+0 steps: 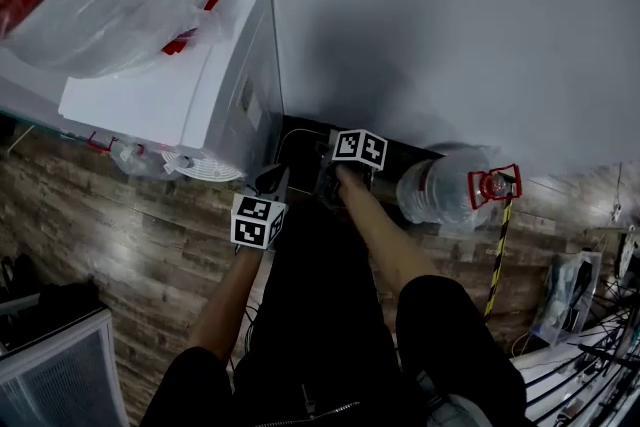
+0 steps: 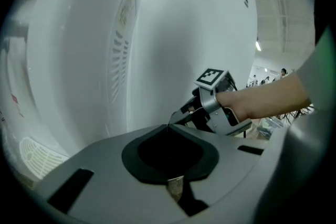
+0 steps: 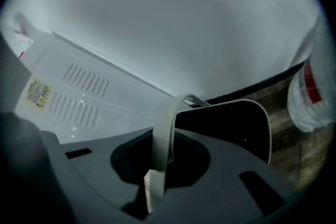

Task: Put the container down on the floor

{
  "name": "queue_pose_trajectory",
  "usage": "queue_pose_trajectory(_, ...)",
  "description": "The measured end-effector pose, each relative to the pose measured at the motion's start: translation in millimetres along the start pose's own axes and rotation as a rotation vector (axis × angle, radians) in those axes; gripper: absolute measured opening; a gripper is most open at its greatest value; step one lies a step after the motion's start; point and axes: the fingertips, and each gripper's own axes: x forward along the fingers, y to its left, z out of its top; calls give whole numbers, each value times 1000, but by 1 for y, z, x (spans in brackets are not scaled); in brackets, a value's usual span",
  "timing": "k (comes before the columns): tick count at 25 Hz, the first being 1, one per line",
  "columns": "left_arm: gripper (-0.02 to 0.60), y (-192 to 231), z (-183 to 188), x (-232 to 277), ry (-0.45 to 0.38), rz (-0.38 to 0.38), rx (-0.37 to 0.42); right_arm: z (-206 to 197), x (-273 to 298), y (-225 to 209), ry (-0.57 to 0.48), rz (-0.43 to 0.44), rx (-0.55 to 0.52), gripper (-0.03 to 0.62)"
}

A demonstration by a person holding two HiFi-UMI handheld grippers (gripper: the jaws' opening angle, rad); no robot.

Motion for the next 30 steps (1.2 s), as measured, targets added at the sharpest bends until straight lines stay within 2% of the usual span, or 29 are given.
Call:
queue_pose_trajectory(3,17,8,-15,25,-39,8,13,8,31,-13,-8,38,10,23)
queue_pose_trajectory(8,17,21,-48,63,-104,-3,-28,15,76,-37,4,89,-9,24)
queue_pose_trajectory(12,17,34,-67,81,-114,-16,-33,23,107,-51,-1,105,-7,25)
queue_pose_trajectory(15,17,38,-80,88,-69,-47,-42,26,128,-57,4,113,-2,25)
queue_pose_trajectory(18,17,32,-79,89,-70,-94,-24,31,143,-61,10,110,-10,25)
queue_pose_trajectory(25,17,28,-78,88,-51,-127,34,45,159,-60,18,114,-4,28)
queue_pose_trajectory(30,17,29,-76,88,-56,-132,34,53,163,-54,2,177,64,33)
